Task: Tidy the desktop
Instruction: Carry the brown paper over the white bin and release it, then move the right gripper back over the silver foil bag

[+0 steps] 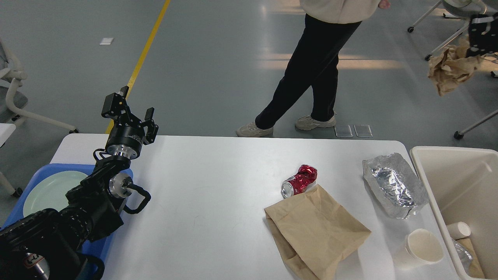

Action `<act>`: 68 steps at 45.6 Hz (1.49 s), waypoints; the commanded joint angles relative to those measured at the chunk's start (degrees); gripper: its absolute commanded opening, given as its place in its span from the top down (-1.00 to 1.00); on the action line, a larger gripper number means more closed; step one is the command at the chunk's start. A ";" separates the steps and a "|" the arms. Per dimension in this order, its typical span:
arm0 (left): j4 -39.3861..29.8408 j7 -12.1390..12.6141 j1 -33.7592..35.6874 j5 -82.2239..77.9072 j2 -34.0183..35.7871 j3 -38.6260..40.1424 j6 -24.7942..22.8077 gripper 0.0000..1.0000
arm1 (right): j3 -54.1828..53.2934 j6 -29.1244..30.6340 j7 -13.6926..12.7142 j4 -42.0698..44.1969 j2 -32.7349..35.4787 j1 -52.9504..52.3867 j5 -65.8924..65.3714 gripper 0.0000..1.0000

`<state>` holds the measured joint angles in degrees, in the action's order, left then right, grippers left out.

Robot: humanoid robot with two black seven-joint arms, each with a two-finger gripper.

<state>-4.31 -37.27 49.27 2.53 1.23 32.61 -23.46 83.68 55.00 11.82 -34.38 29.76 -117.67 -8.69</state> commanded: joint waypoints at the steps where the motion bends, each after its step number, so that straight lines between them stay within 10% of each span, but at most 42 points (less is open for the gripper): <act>1: 0.00 0.00 0.04 0.02 0.00 0.00 0.08 -0.94 | -0.09 0.00 -0.04 0.98 6.53 2.52 -0.63 1.00; 19: 0.00 0.00 -0.05 0.02 0.00 0.00 -0.01 -0.94 | -4.48 -15.26 -0.04 1.25 20.60 18.34 0.25 1.00; 32: 0.00 0.00 0.04 0.02 0.00 0.00 -0.01 -0.94 | -17.57 -36.80 -0.04 1.95 22.18 37.59 0.43 1.00; 49: 0.00 0.00 0.04 0.02 0.00 0.00 -0.01 -0.94 | -39.03 -42.17 0.05 8.01 19.02 60.53 0.43 1.00; 55: 0.00 0.00 0.04 0.02 0.00 0.00 -0.01 -0.94 | -39.38 -42.35 0.05 9.68 17.79 62.38 0.43 0.01; 68: 0.00 0.00 0.04 0.02 0.00 0.00 -0.01 -0.94 | -38.77 -42.35 0.05 9.68 16.82 64.06 0.43 -0.33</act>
<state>-4.31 -37.27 49.30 2.55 1.23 32.61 -23.46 44.42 12.65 11.87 -24.70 46.83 -53.74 -8.26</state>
